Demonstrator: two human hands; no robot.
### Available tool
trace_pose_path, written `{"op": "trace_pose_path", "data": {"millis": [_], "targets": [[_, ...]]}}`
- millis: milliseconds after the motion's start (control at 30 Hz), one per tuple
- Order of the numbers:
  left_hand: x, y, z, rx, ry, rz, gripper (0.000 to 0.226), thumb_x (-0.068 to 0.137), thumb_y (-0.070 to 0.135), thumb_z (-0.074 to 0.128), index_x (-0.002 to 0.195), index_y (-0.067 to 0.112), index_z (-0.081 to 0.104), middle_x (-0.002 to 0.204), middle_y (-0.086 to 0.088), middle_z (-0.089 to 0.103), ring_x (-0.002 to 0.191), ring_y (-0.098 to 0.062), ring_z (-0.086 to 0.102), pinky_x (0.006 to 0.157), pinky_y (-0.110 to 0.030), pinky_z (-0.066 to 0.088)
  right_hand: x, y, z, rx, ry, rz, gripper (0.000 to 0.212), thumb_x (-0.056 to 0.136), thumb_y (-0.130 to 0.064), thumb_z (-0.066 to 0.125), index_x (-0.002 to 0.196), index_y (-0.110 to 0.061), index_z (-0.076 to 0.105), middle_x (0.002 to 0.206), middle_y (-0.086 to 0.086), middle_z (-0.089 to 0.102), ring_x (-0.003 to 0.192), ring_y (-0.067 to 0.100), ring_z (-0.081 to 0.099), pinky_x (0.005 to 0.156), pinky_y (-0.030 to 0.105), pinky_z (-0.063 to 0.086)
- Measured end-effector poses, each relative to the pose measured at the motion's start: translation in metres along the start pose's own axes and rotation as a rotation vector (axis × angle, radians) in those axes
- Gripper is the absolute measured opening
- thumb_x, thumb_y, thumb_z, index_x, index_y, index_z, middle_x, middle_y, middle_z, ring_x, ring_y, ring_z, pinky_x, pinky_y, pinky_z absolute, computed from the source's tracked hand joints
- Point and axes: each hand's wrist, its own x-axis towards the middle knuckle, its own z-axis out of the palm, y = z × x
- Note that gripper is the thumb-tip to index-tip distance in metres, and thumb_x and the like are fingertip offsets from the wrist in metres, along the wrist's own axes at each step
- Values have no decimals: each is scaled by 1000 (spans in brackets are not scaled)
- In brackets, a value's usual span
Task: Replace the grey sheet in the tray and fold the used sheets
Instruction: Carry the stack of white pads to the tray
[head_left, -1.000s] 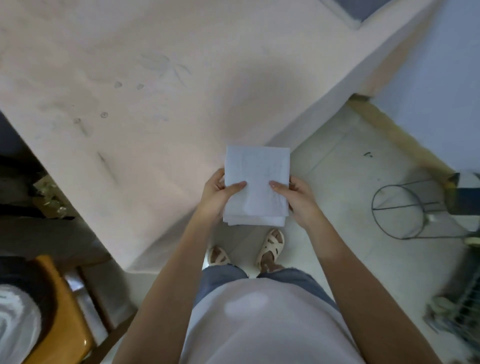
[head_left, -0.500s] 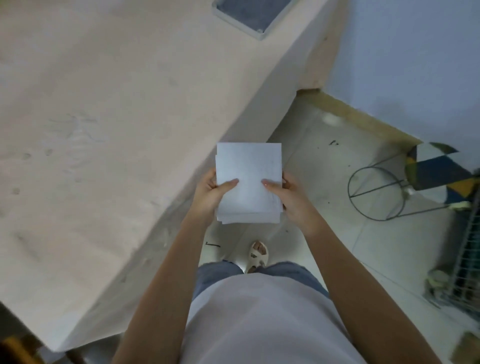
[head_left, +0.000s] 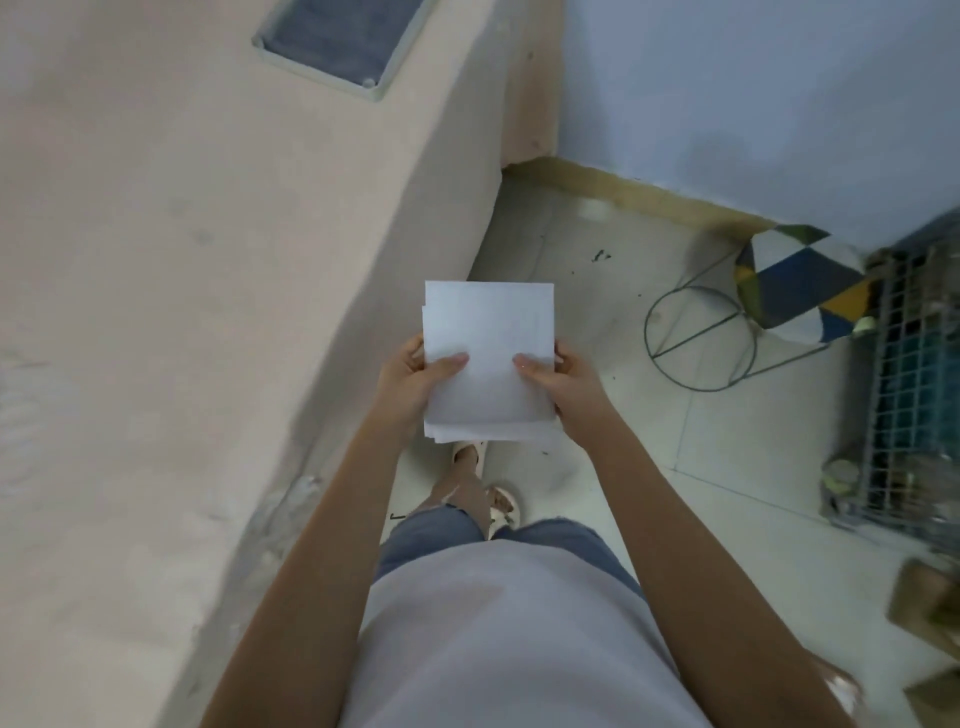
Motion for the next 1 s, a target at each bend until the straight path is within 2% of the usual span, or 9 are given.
{"op": "trace_pose_path", "data": {"millis": [67,233,333,467,633,733,867,1000], "targets": [[16,6,5,10,-21,-4,33,78,4,73,107,17,67,104,-5,72,91,-24,69,70,-32,56,11,-6,-3,22,16,-4,41,86,-9,67,126,-7,56,120,15,64,105,31,63,91,45,53],[64,29,15,70,-63,-6,41,78,5,73,116,10,60,109,-8,69,91,-21,68,69,-30,56,47,-27,-5,53,83,-33,43,85,-10,68,126,-9,56,118,13,65,102,29,65,87,43,55],[94,48,19,76,-71,-19,44,77,5,73,119,7,57,112,-11,67,94,-24,67,73,-34,57,70,-44,-2,79,89,-67,36,85,-10,68,119,-14,60,111,8,68,95,21,68,77,33,58],[137,70,15,87,-88,-40,44,76,10,75,117,11,59,117,-12,66,102,-30,65,83,-44,56,102,-67,9,92,103,-60,27,84,-13,70,109,-19,63,105,4,70,91,19,69,72,30,57],[177,91,14,90,-90,-53,46,75,11,76,118,12,57,116,-10,65,102,-29,65,85,-44,55,136,-96,18,56,149,-62,36,82,-15,72,115,-15,60,111,10,69,95,24,68,80,36,58],[194,101,16,95,-97,-57,45,76,11,75,118,13,57,118,-11,65,103,-28,64,85,-44,55,150,-109,21,48,168,-71,33,82,-13,72,113,-15,61,109,9,68,94,22,68,79,34,58],[214,113,19,106,-111,-52,39,77,9,74,112,15,59,114,-9,67,99,-24,66,81,-39,56,165,-121,22,52,172,-87,35,84,-10,69,117,-9,60,108,10,68,88,17,68,71,28,58],[235,123,25,108,-114,-65,34,76,13,76,105,23,61,106,0,69,93,-17,67,71,-28,57,185,-138,17,35,174,-85,38,83,-12,71,119,-10,59,110,8,68,90,16,68,70,25,57]]}}
